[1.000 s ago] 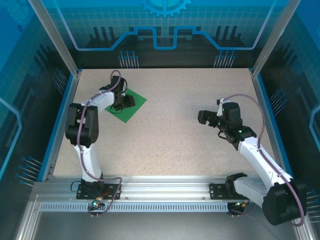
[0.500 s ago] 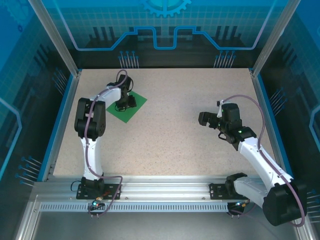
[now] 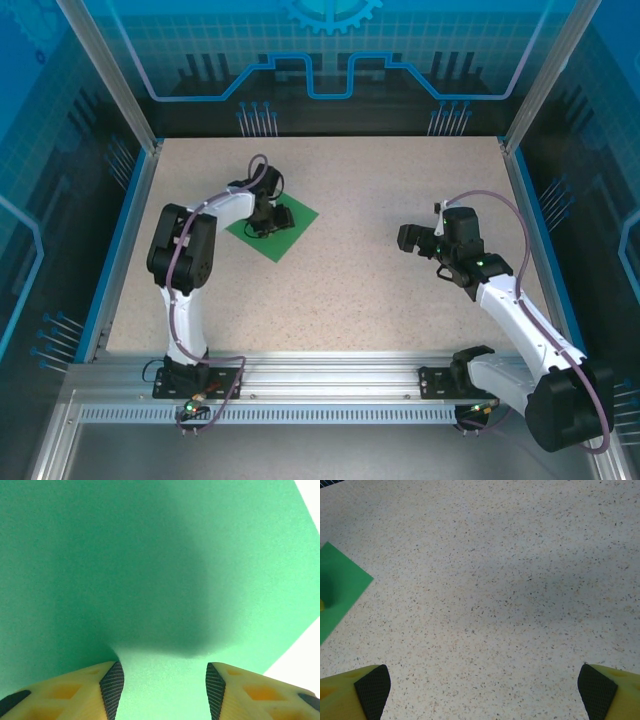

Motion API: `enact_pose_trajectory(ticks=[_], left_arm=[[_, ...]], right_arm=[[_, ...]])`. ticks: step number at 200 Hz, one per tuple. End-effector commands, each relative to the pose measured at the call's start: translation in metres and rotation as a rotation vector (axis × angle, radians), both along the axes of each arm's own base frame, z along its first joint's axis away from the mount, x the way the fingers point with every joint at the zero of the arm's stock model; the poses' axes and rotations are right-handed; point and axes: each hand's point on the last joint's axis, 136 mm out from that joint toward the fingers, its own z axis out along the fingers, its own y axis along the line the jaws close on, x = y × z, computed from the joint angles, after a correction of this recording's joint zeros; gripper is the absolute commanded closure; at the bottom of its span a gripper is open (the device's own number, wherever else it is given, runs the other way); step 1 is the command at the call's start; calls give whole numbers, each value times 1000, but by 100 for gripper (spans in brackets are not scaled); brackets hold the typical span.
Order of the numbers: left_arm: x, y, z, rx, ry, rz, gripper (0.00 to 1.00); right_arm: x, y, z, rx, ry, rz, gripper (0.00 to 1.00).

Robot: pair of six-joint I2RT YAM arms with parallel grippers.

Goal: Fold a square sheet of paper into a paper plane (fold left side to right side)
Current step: Move the square sheet of paper to the center of the table.

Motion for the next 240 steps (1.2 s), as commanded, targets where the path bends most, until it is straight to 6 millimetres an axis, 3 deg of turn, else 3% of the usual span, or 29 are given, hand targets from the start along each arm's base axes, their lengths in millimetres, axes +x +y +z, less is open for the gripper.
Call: enact_pose_trajectory(ticks=[1, 53, 94, 125, 141, 192, 240], left_arm=[[-61, -44, -35, -137, 218, -21, 48], [-95, -111, -31, -254, 257, -99, 48], [-92, -141, 0, -345, 197, -138, 48], [-78, -136, 35, -342, 109, -157, 47], [-70, -123, 41, -328, 86, -142, 46], [-44, -76, 27, -260, 83, -78, 46], [-45, -61, -1, -209, 138, -68, 47]], right_arm=[[-5, 2, -4, 0, 28, -3, 0], [-9, 4, -18, 17, 67, -12, 0], [-11, 10, -33, 38, 114, -13, 0], [-10, 21, -41, 54, 151, -11, 0], [-9, 28, -46, 69, 182, -22, 0], [4, 62, -73, 111, 318, -69, 0], [27, 100, -85, -5, 376, -63, 0]])
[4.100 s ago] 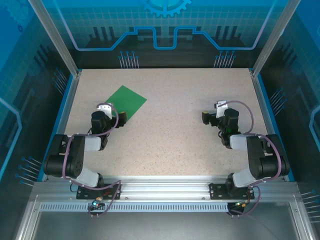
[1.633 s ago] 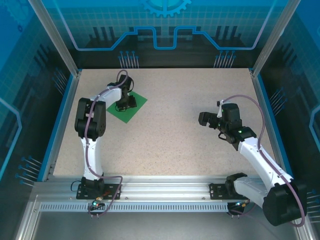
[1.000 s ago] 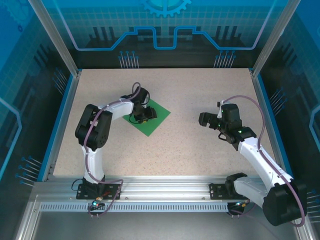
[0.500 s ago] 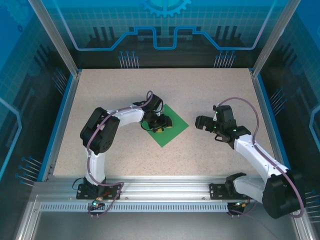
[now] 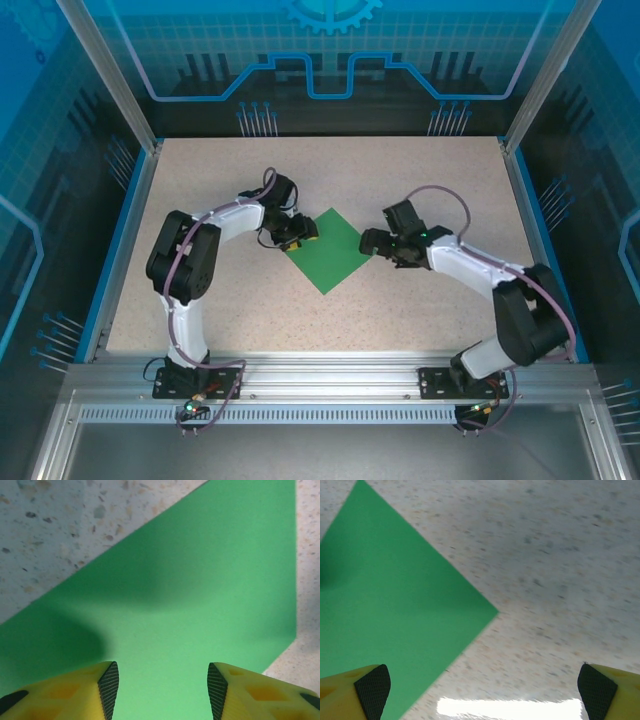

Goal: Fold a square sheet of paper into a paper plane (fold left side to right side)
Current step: Move the square sheet of paper to the center of the table, then pick up the square sheet of paper from the center of the table.

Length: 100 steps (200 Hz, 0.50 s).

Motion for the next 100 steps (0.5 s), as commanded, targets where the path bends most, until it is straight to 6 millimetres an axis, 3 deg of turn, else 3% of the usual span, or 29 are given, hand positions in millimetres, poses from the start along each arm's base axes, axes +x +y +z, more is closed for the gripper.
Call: enact_pose_trajectory(ticks=[1, 49, 100], left_arm=[[-8, 5, -17, 47, 50, -30, 47], [-21, 7, -35, 52, 89, -24, 47], [-32, 4, -43, 54, 106, -30, 47]], right_arm=[[8, 10, -3, -53, 26, -41, 0], [22, 28, -26, -121, 98, -61, 0], [21, 52, -50, -120, 163, -7, 0]])
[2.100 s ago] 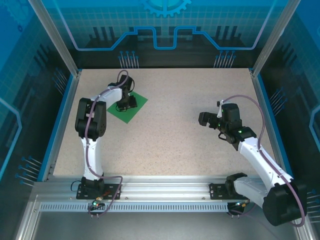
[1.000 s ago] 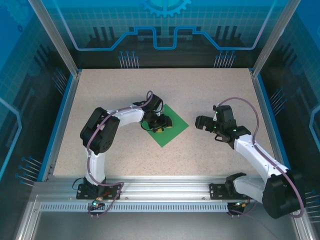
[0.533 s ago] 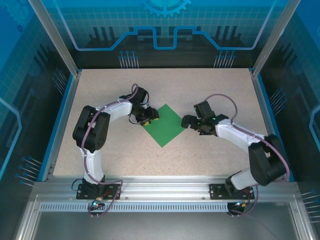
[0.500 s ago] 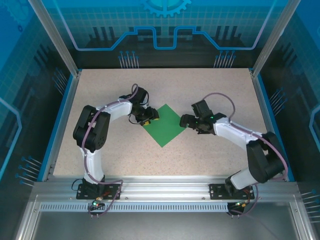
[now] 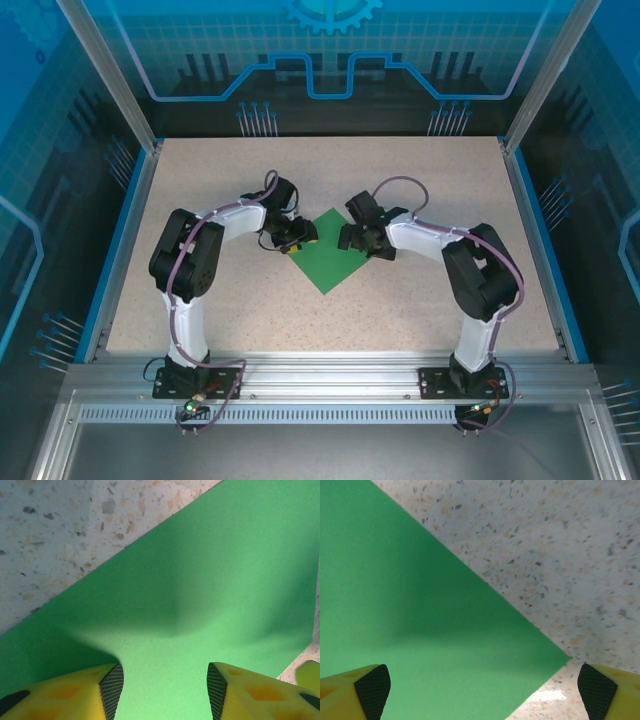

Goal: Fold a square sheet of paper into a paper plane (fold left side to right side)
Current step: Pick up the square sheet of paper from the center of the table.

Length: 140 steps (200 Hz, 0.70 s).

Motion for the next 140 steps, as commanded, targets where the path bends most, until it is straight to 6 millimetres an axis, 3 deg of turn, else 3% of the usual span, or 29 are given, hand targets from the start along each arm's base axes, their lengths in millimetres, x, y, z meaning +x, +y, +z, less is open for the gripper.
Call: enact_pose_trajectory(ticks=[1, 41, 77, 120, 140], left_arm=[[-30, 4, -32, 50, 99, -22, 47], [-30, -2, -32, 31, 100, -25, 47], [-29, -9, -28, 4, 91, -31, 47], [-24, -13, -16, -29, 58, -31, 47], [-19, -16, -4, -44, 19, -43, 47]], right_arm=[[-6, 12, -7, -2, 41, 15, 0], [-9, 34, -20, 53, 88, 78, 1], [-7, 54, -14, 99, 81, 156, 7], [-4, 61, -3, 113, 53, 222, 25], [-3, 64, 6, 128, 29, 265, 40]])
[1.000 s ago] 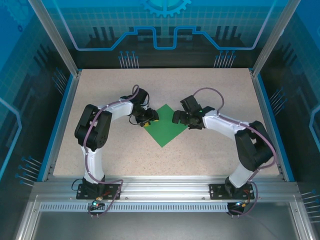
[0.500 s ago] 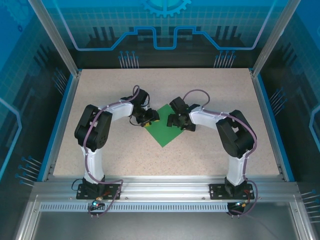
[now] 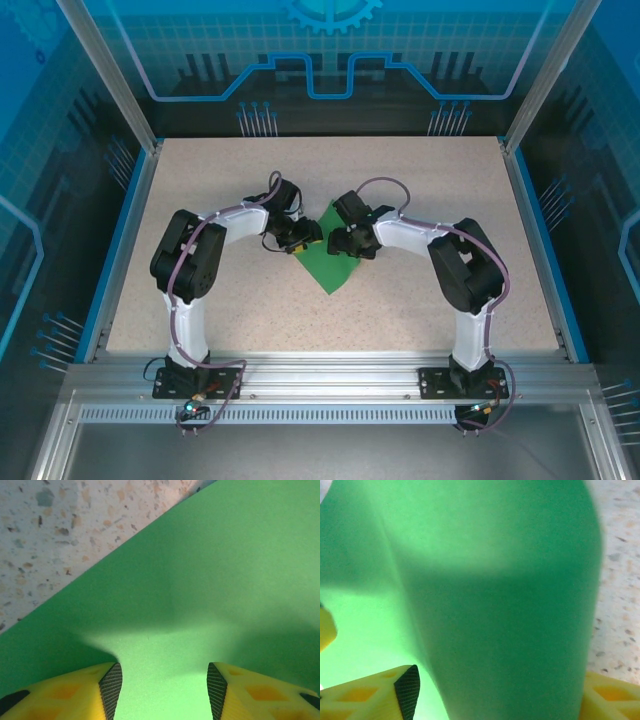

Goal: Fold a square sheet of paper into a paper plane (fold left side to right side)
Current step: Pick up the square sheet of paper from the center of the table.

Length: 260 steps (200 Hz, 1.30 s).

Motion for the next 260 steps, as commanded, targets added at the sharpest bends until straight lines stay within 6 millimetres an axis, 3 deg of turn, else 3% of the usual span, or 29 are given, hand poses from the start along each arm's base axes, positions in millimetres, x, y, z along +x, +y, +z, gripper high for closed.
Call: enact_pose_trajectory(ticks=[1, 42, 75, 133, 165, 189, 232, 260], left_arm=[[-19, 0, -7, 8, 51, -16, 47], [-8, 6, 25, -54, -48, -16, 43], [1, 18, 59, -116, -183, -20, 39], [7, 40, 155, -278, -551, -37, 28], [-10, 29, 225, -410, -804, -165, 19], [-27, 23, 266, -459, -957, -275, 13], [-50, 8, 304, -549, -1053, -466, 12], [-68, -6, 318, -603, -1079, -574, 12]], right_arm=[[1, 18, 13, 47, -26, 86, 41], [4, 18, 35, 114, -95, 149, 57], [2, 19, 70, 229, -201, 251, 64], [-18, -3, 151, 453, -378, 450, 68], [-43, -19, 209, 531, -501, 603, 69], [-70, -24, 249, 537, -574, 720, 69], [-108, -19, 305, 631, -663, 880, 70], [-120, -13, 321, 684, -680, 932, 70]])
